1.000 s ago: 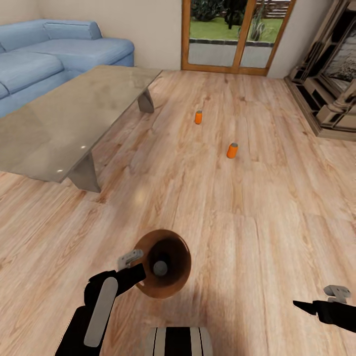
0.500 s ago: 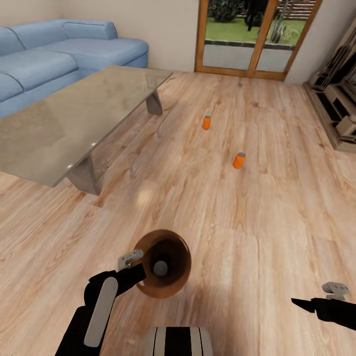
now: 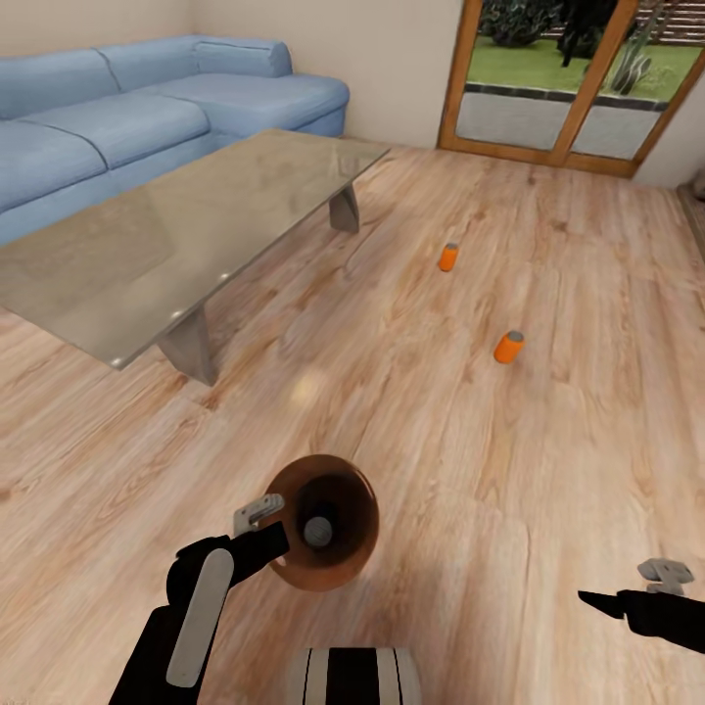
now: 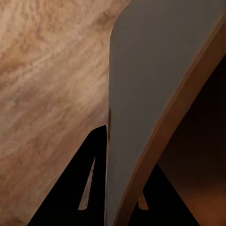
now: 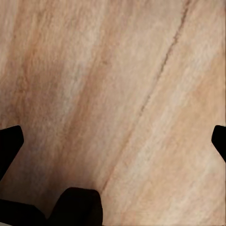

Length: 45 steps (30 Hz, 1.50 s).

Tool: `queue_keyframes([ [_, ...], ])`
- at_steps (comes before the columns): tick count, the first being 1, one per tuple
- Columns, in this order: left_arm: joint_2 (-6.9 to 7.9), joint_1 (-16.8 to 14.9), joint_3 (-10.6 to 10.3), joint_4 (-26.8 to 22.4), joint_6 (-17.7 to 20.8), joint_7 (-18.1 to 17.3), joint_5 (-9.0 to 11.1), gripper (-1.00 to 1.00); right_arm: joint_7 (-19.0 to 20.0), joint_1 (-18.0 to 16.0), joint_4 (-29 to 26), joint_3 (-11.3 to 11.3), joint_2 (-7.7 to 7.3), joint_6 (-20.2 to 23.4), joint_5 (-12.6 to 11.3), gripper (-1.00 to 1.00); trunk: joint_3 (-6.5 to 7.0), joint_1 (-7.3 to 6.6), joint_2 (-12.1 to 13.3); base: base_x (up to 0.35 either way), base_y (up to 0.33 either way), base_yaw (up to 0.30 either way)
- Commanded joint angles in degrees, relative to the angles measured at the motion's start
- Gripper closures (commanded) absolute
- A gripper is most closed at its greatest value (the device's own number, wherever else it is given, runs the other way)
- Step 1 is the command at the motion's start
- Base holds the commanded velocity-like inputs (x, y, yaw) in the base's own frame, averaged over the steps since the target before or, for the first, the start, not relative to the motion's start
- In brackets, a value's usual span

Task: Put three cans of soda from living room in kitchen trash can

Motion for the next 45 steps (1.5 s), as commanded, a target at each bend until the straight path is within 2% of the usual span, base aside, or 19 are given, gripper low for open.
queue_keyframes([
  [1,0.0,-0.02,-0.06,-0.02,-0.31,0.24,0.93,1.0,-0.47,0.0,0.0,-0.01,0.0,-0.02,-0.01,-1.0,0.0,0.0,0.0,0.219,-0.263,0.3],
  [6,0.0,-0.02,-0.06,-0.02,-0.31,0.24,0.93,1.0,-1.44,0.0,-0.01,-0.02,0.0,-0.06,-0.03,-1.0,0.0,0.0,0.0,0.219,-0.263,0.266],
  [14,0.0,-0.02,-0.09,-0.02,-0.31,0.24,0.93,1.0,-1.98,0.0,0.26,0.08,0.04,-0.07,0.1,-1.0,0.0,0.0,0.0,0.219,-0.263,0.043],
  [22,0.0,-0.02,-0.18,-0.02,-0.31,0.1,1.21,1.0,-8.74,0.0,0.48,0.27,0.31,-0.07,0.2,-1.0,0.0,0.0,0.0,0.219,-0.263,0.002],
  [31,0.0,-0.02,-0.25,-0.02,-0.31,0.07,3.85,1.0,-9.45,0.0,0.25,0.42,0.35,-0.07,0.17,-1.0,0.0,0.0,0.0,0.221,-0.263,0.0],
  [37,0.0,-0.02,-0.24,-0.05,-0.31,0.14,4.07,1.0,-9.52,0.0,0.1,0.54,0.5,-0.12,0.21,-1.0,0.0,0.0,0.0,0.222,-0.262,0.0],
  [45,0.0,-0.02,-0.1,-0.11,-0.31,0.15,4.09,1.0,-9.78,0.0,0.77,0.62,1.78,-0.42,0.42,-1.0,-0.02,0.0,0.0,0.223,-0.261,0.133],
])
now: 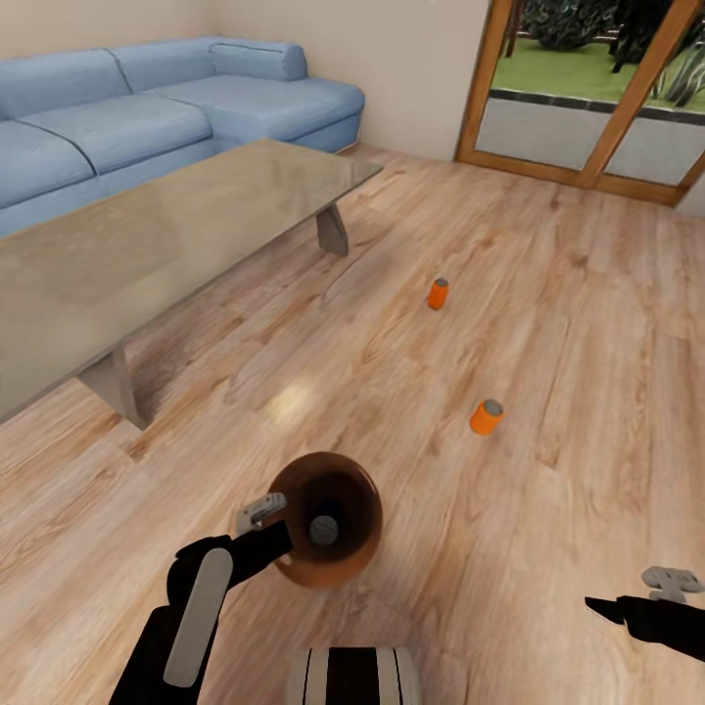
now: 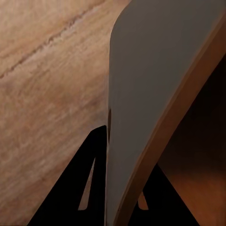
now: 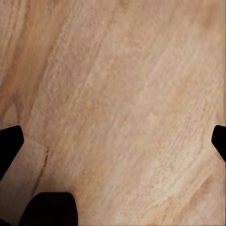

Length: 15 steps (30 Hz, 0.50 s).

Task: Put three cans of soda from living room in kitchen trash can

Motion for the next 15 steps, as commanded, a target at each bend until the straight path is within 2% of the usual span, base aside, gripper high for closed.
queue_keyframes([
  [1,0.0,-0.02,-0.06,-0.05,-0.4,0.23,1.25,1.0,-0.06,0.0,0.19,0.06,0.09,-0.03,0.0,-1.0,-0.01,-0.01,0.0,0.223,-0.261,0.273],
  [5,0.0,-0.02,-0.04,-0.08,-0.4,0.23,1.25,1.0,-2.02,0.0,0.46,0.13,0.35,-0.17,-0.04,-1.0,-0.11,-0.01,0.0,0.223,-0.261,0.287],
  [7,0.0,-0.02,-0.04,-0.1,-0.4,0.25,1.25,1.0,-3.8,-0.03,0.66,0.14,0.98,-0.32,-0.04,-1.0,-0.18,-0.01,0.0,0.223,-0.261,0.288],
  [10,0.0,-0.02,-0.04,-0.12,-0.4,0.25,1.25,1.0,-8.0,-0.24,1.76,0.32,3.14,-0.52,0.32,-1.0,-0.29,-0.01,0.0,0.223,-0.261,0.284],
  [15,0.0,-0.02,-0.03,-0.12,-0.33,0.24,1.25,1.0,-16.87,-0.35,2.54,1.47,8.22,-0.18,4.01,-1.0,-0.51,-0.01,0.0,0.224,-0.261,0.281],
])
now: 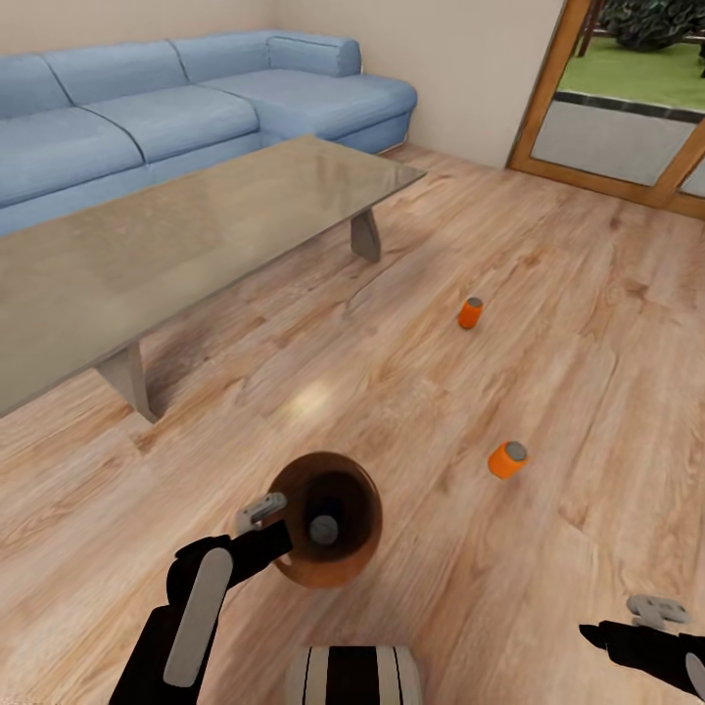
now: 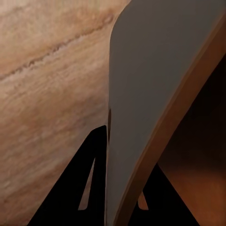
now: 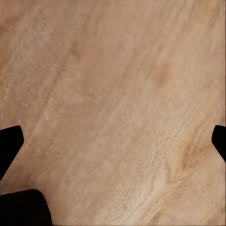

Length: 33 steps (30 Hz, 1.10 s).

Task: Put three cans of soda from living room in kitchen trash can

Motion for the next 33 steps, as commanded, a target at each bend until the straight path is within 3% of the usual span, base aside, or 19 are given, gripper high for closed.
queue_keyframes([
  [1,0.0,-0.02,-0.07,0.0,-0.35,0.24,1.13,1.0,-1.88,-0.39,0.06,0.13,1.28,0.13,1.09,-1.0,-0.04,-0.01,0.0,0.224,-0.26,0.276],
  [3,0.0,-0.02,-0.07,0.03,-0.35,0.27,1.13,1.0,-5.21,-1.74,0.25,0.26,3.45,0.41,3.12,-1.0,-0.14,-0.01,0.0,0.225,-0.26,0.264],
  [8,0.0,-0.02,-0.07,0.03,-0.35,0.32,1.13,1.0,-8.71,-3.71,2.63,0.31,5.53,0.88,5.44,-1.0,-0.33,-0.01,0.0,0.225,-0.26,0.166],
  [15,0.0,-0.02,-0.07,0.06,-0.35,0.32,1.13,1.0,-8.62,-3.89,2.98,0.44,5.71,1.76,5.49,-1.0,-0.35,-0.01,0.0,0.229,-0.259,0.012],
  [20,0.0,-0.02,-0.07,0.06,-0.35,0.4,1.13,1.0,-5.17,-3.62,2.2,0.57,5.65,4.49,5.74,-1.0,-0.35,-0.01,0.0,0.235,-0.259,0.001],
  [25,0.0,-0.02,-0.07,0.06,-0.35,0.41,1.13,1.0,-1.36,-3.14,-2.89,2.67,5.63,7.05,5.81,-1.0,-0.35,-0.01,0.0,0.238,-0.257,0.0],
  [33,0.0,-0.02,-0.07,0.06,-0.38,0.47,1.13,1.0,-0.68,-3.18,-6.06,4.08,5.77,8.41,5.79,-1.0,-0.35,-0.01,0.0,0.243,-0.24,0.043],
])
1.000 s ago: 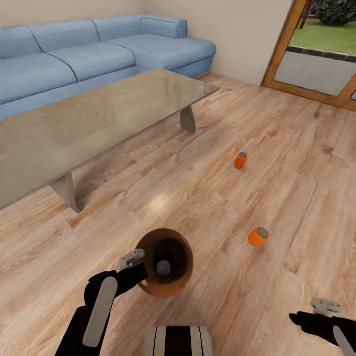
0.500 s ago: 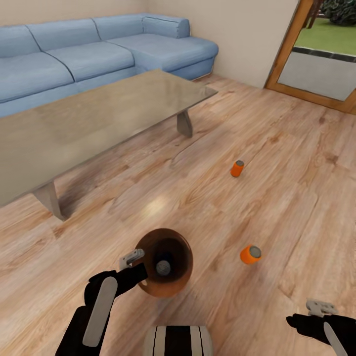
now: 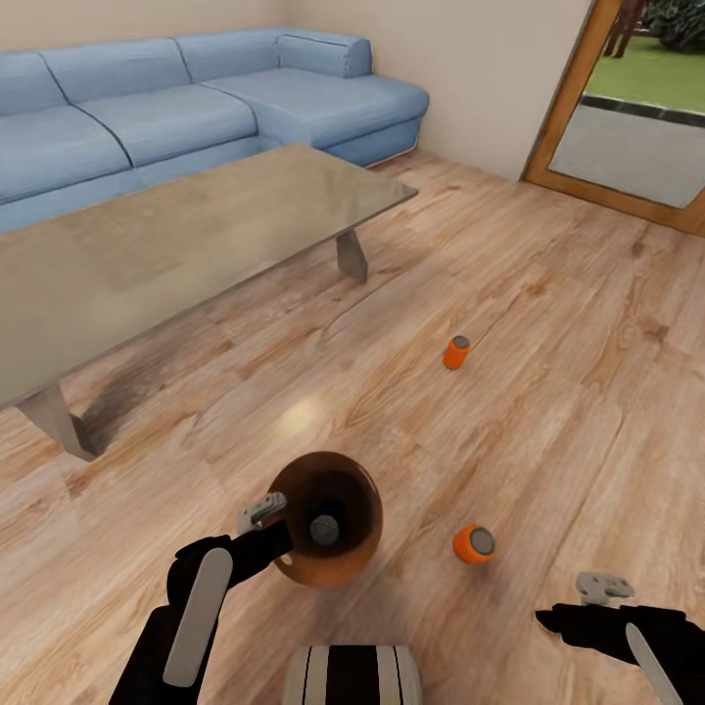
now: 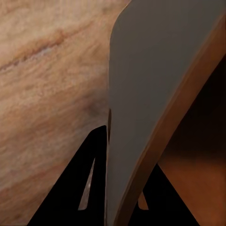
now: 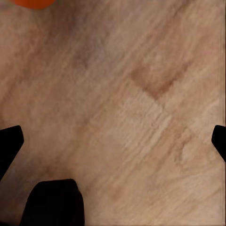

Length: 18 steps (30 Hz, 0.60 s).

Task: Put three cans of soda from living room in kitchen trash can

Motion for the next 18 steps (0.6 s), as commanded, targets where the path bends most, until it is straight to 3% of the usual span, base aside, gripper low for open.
queue_keyframes([
  [1,0.0,-0.02,-0.08,-0.02,-0.2,0.26,0.5,1.0,0.0,0.0,0.01,0.01,0.0,0.01,0.03,-1.0,0.0,0.0,0.0,0.193,-0.176,0.208],
  [18,0.0,-0.02,-0.22,-0.02,-0.33,0.43,0.5,1.0,-0.07,0.0,0.24,0.05,0.02,-0.04,0.25,-1.0,0.0,0.0,0.0,0.023,-0.021,0.284],
])
